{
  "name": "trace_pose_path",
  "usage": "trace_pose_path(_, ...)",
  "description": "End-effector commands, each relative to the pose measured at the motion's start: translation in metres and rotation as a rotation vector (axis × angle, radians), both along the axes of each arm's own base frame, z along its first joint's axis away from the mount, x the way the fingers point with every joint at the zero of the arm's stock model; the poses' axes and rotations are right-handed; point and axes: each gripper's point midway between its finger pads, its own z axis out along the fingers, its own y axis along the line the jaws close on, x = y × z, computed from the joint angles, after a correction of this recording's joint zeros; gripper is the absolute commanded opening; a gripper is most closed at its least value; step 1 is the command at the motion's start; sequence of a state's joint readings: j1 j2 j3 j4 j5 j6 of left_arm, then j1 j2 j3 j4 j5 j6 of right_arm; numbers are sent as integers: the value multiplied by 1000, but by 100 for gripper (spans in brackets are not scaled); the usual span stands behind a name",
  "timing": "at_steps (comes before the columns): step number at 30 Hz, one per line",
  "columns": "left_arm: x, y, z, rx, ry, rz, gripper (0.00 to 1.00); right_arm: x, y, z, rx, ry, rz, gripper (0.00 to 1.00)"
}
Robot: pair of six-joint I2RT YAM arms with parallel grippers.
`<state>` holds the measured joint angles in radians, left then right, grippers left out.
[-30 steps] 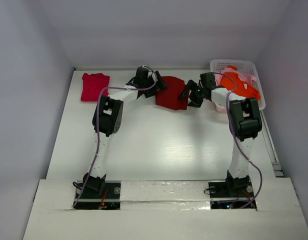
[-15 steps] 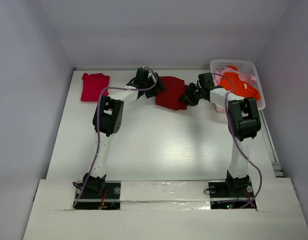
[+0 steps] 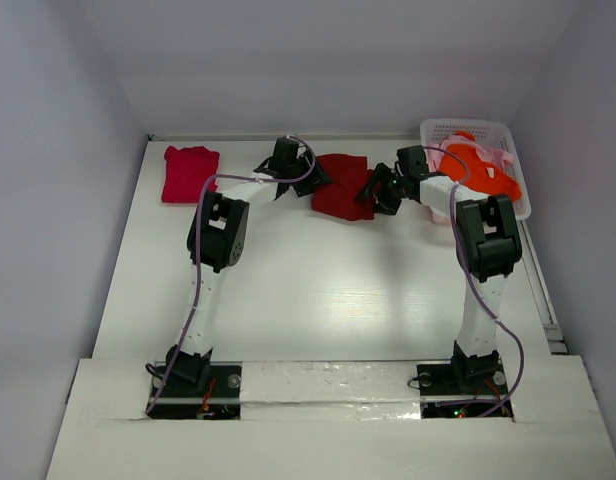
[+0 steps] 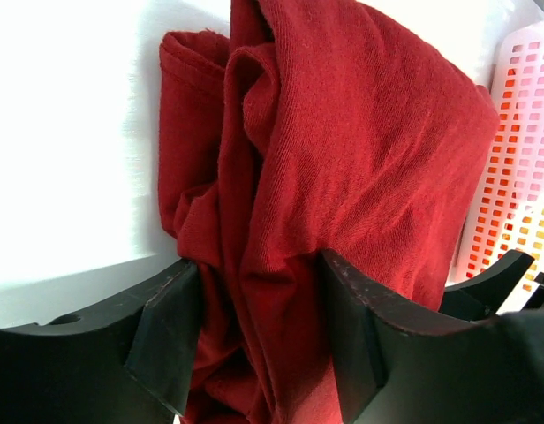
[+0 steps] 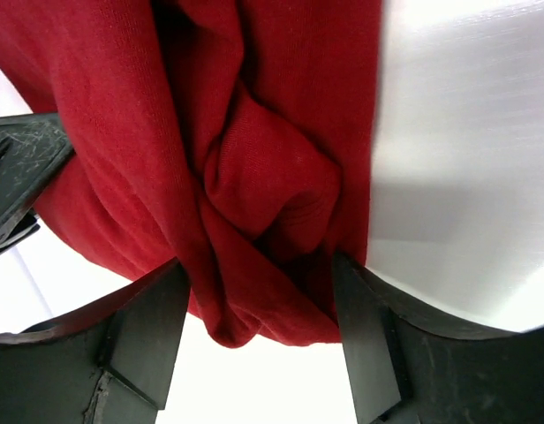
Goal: Fold and stack the t-shirts
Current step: Fold the tshirt
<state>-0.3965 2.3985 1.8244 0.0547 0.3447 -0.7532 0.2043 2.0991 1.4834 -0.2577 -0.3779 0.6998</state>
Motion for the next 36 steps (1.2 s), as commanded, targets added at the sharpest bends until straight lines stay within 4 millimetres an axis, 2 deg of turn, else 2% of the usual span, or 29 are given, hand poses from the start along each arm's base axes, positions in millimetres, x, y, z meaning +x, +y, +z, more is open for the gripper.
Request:
trace_pose_path(1, -9, -1, -12, 24, 40, -17, 52, 3, 3, 12, -5, -31, 11, 70)
trace_pose_path(4, -12, 0, -13, 31, 45, -21, 56, 0, 0, 8, -25, -20, 14, 72)
trace_pose_path(7, -12, 1, -12, 39, 39, -23, 58, -2, -11, 7, -103, 2, 5, 72)
trace_pose_path(9, -11, 2, -12, 43, 37, -22, 58, 9, -23, 17, -172, -29, -26, 73)
trace_pose_path(11, -15, 3, -16, 53, 60, -25, 59, 8, -34, 15, -243, -8, -40, 73)
trace_pose_path(17, -16, 2, -17, 46, 64, -28, 60, 16, -41, 24, -290, -22, -52, 73)
trace_pose_path(21, -17, 3, -18, 49, 63, -30, 60, 22, -43, 23, -303, -27, -62, 73)
trace_pose_path(23, -16, 3, -18, 51, 63, -30, 60, 18, -44, 1, -323, 30, -45, 73)
trace_pose_path(27, -19, 4, -21, 54, 70, -30, 60, 27, -42, 7, -317, 11, -47, 72)
trace_pose_path(36, -25, 4, -27, 46, 87, -37, 60, 22, -30, 4, -253, 32, -10, 71)
